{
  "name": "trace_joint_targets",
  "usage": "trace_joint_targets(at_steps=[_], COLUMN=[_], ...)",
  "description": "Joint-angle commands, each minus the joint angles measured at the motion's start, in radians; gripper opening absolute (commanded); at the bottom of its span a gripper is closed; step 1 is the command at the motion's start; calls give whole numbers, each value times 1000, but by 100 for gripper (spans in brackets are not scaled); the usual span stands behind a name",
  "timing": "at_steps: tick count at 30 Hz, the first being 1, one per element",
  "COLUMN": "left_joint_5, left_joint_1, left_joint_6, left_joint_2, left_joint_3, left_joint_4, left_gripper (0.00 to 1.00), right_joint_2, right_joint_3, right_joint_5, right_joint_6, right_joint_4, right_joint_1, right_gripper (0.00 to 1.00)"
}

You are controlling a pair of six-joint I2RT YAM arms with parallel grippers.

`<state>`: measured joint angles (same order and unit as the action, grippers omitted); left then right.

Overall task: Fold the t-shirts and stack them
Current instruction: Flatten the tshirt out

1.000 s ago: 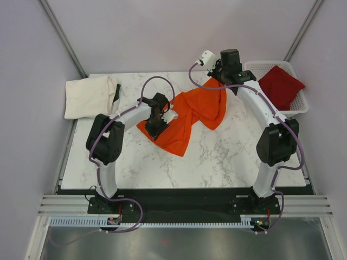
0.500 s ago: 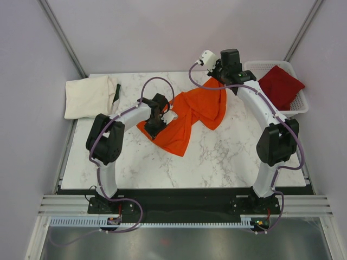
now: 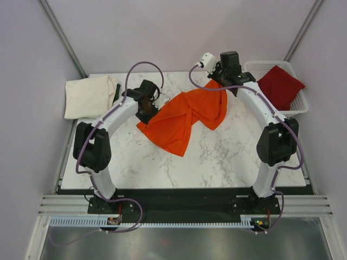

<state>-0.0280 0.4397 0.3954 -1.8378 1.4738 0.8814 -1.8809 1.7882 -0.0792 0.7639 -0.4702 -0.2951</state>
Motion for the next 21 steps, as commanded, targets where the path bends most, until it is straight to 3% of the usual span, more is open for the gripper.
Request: trace_joint_targets(at_steps=[1, 13, 21], left_joint_5=[-39, -15, 7], left_joint_1=[-42, -128, -157], left_joint_6=[49, 86, 72], left_joint_2=[80, -57, -35], left_joint_3=[72, 138, 301], left_joint_4=[-24, -105, -104], left_gripper=[2, 2, 2], right_joint_2=[37, 26, 28], right_joint_3=[-12, 8, -45], right_joint_5=[6, 12, 19], right_joint_6=[-21, -28, -78], right_joint_4=[38, 38, 44], right_joint_1=[5, 5, 27], right_gripper=[0, 0, 0])
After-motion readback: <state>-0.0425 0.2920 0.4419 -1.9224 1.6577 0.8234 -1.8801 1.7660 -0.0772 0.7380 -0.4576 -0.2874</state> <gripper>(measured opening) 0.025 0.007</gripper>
